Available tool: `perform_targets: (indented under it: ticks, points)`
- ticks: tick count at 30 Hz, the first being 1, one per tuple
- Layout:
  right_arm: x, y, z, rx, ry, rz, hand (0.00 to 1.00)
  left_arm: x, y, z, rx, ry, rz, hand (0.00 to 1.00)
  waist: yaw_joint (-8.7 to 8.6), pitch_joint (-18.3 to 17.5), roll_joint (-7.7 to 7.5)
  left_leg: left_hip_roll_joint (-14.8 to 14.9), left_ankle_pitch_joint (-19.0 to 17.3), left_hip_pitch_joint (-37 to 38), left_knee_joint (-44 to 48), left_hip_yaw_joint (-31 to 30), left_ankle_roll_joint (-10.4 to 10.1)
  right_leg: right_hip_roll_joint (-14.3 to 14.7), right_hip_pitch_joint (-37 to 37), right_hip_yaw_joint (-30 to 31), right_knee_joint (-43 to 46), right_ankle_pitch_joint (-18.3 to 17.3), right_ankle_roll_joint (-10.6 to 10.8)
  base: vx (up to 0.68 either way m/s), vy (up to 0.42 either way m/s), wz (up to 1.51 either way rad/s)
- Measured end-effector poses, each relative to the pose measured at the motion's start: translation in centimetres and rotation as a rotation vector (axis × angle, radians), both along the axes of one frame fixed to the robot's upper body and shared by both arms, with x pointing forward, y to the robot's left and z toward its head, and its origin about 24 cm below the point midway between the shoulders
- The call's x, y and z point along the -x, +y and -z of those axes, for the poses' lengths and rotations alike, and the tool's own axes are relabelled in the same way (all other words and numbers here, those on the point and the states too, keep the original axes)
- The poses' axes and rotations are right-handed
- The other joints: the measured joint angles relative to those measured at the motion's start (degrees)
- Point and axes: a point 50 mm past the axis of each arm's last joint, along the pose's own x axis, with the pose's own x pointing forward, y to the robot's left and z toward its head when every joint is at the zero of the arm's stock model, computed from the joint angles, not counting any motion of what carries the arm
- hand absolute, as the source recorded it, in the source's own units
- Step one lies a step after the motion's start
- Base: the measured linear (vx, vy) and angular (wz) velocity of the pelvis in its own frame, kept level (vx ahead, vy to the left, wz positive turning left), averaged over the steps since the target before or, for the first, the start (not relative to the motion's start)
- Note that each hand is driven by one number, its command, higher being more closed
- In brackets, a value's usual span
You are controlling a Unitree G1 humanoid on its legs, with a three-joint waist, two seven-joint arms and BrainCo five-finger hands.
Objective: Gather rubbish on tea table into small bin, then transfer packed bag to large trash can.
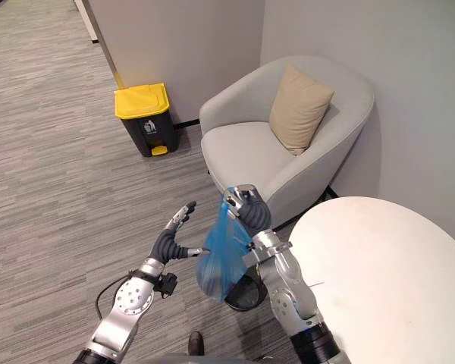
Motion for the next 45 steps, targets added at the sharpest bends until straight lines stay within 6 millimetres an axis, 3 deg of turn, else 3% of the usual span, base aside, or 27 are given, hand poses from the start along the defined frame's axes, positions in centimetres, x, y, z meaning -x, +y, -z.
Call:
perform_targets:
  ticks: [14,31,38,45]
  points:
    - [1.5,4.6,-2.1,-0.08,-0.06,-0.22,1.0,0.2,-1.4,2.9,-0.039,0.112,-0.042,0.0,0.01,-2.27,-0.21,0.05,0.32,0.6,-0.06,-0.42,0.31,0.02,0.31,0.27,0.13,0.1,-0.03,0.0,0.001,0.0]
    - [1.8,5.7,-2.0,-0.088,-0.018,-0.208,1.0,1.4,-1.5,6.9,-0.148,0.275,-0.076,0.0,0.36,-2.64,-0.75,0.97,0.71,0.98,-0.47,-0.02,-0.21,0.9,0.38,1.4,0.14,0.52,-0.11,0.0,0.003,-0.02]
    - [2.5,8.5,-3.9,-0.094,-0.088,-0.335,1.0,1.4,-1.9,6.9,-0.129,0.272,-0.112,0.0,0.56,-2.79,-0.93,0.87,0.78,1.12,-0.49,-0.11,-0.23,0.77,0.41,1.4,0.17,0.53,-0.09,0.0,0.0,0.0]
    - [3.5,10.4,-4.9,-0.108,-0.116,-0.419,1.0,2.7,-2.8,9.3,-0.208,0.363,-0.1,0.0,0.8,-3.25,-1.19,1.14,0.81,1.1,-0.49,-0.51,-0.31,0.89,0.55,1.31,0.11,0.54,-0.14,0.0,0.0,0.0]
